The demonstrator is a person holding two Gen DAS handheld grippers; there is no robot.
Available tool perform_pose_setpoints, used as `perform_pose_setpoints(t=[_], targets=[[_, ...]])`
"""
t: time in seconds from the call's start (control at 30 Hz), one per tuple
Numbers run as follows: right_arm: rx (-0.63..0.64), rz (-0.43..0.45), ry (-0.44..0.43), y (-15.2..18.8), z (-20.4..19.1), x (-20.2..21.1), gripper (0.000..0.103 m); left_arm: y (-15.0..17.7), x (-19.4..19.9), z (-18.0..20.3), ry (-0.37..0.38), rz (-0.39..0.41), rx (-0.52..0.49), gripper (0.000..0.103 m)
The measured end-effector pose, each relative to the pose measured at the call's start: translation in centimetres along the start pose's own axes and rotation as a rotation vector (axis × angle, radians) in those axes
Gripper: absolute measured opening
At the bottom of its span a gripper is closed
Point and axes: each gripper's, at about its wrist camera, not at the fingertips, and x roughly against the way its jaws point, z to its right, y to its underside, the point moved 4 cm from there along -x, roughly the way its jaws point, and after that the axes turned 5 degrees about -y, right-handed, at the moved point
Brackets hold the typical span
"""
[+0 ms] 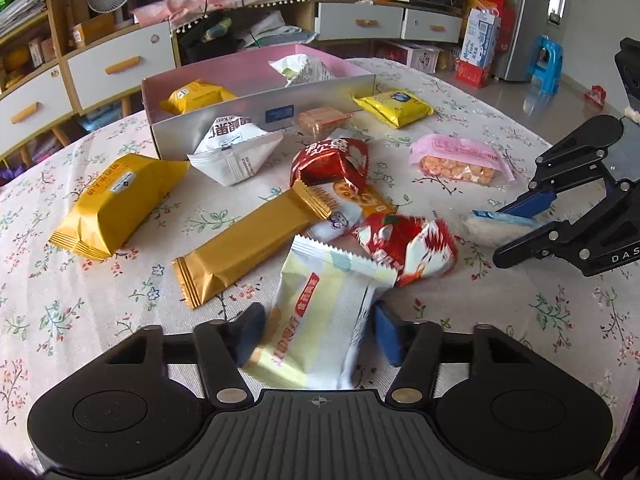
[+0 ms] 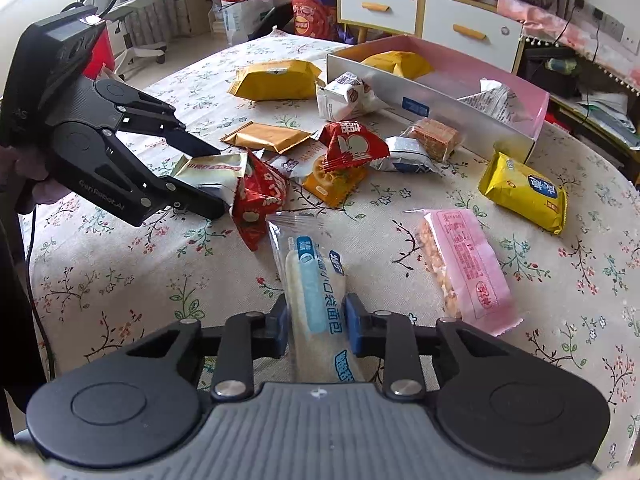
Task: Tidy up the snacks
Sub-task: 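Grasp the white wafer pack with the left tool while the right tool grasps the white bread bag, then carry both packs into the box and open both tools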
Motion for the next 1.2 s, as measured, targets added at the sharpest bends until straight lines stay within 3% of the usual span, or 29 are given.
perform_pose_setpoints(t=[0.13, 0.53, 0.93, 1.03, 1.13, 1.2], targets=[[0.006, 0.007, 0.006, -0.2, -0.2, 0.0, 0.023, -0.1, 0.1, 0.2, -0.016, -0.013, 0.009, 0.046], [-0.018, 0.058, 0.019, -1.2, 0.1, 0.5, 0.019, -0.9, 1.0, -0.8, -0.049, -0.001, 0.082, 0.045], [-0.094, 0.171, 0.055, -4.5, 1.2, 1.7, 0.013, -3.6, 1.6, -2.0, -0.080, 0.043, 0.186, 0.045], [-0.114, 0.158, 0.039, -5.2, 1.5, 1.4, 0.013, -4.2, 1.4, -2.3, -0.085, 0.037, 0.214, 0.045], [-0.114, 0.128, 0.008, -5.3, 1.4, 0.8, 0.020, -4.6, 1.1, -2.2, -0.082, 0.031, 0.227, 0.045], [-0.109, 0.095, 0.003, -5.2, 1.2, 0.2, 0.038, -4.7, 0.9, -2.1, -0.083, 0.026, 0.226, 0.045]])
